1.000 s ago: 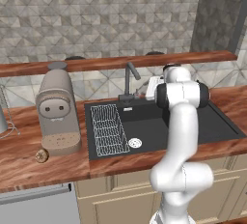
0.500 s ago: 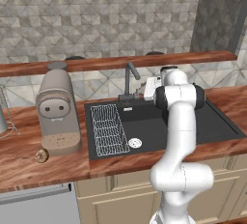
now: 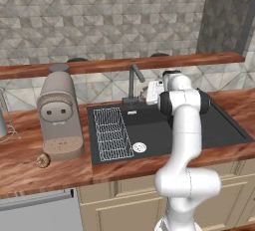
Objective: Turn on the sink faucet. Then move the mushroom from the counter to the sink. Turn off the sink. Move the vegetable from the sink to the pot next to the stove. Finally move the pot to the rear left burner.
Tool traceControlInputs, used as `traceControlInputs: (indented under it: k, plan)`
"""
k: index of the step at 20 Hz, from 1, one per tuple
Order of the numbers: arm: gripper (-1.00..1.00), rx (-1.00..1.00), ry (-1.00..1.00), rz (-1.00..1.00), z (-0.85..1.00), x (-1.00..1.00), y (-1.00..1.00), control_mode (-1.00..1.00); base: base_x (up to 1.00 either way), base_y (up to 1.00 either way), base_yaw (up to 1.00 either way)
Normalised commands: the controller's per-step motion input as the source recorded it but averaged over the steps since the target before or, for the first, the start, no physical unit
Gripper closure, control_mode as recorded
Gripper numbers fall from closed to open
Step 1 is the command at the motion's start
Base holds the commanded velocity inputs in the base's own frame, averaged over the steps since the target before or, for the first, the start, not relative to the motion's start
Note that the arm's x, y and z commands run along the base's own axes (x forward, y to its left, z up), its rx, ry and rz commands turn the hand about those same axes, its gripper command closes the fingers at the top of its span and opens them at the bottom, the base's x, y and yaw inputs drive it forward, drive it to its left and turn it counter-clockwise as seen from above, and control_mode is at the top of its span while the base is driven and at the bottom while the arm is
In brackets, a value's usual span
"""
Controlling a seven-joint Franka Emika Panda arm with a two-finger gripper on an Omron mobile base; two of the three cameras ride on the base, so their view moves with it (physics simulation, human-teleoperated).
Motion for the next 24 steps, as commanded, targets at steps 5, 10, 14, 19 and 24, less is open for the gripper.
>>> traceControlInputs:
  k: [5, 10, 14, 19, 24]
  plan:
    - [-1.0, 0.0, 0.0, 0.03, -0.19, 0.25, 0.09, -1.0, 0.0, 0.0, 0.0]
    - [-1.0, 0.0, 0.0, 0.02, -0.1, 0.11, 0.16, -1.0, 0.0, 0.0, 0.0]
    - [-1.0, 0.0, 0.0, 0.01, -0.07, 0.0, 0.31, -1.0, 0.0, 0.0, 0.0]
    - [-1.0, 0.0, 0.0, 0.0, -0.09, 0.0, 0.34, -1.0, 0.0, 0.0, 0.0]
    - [1.0, 0.0, 0.02, 0.0, -0.15, 0.11, 0.35, -1.0, 0.0, 0.0, 0.0]
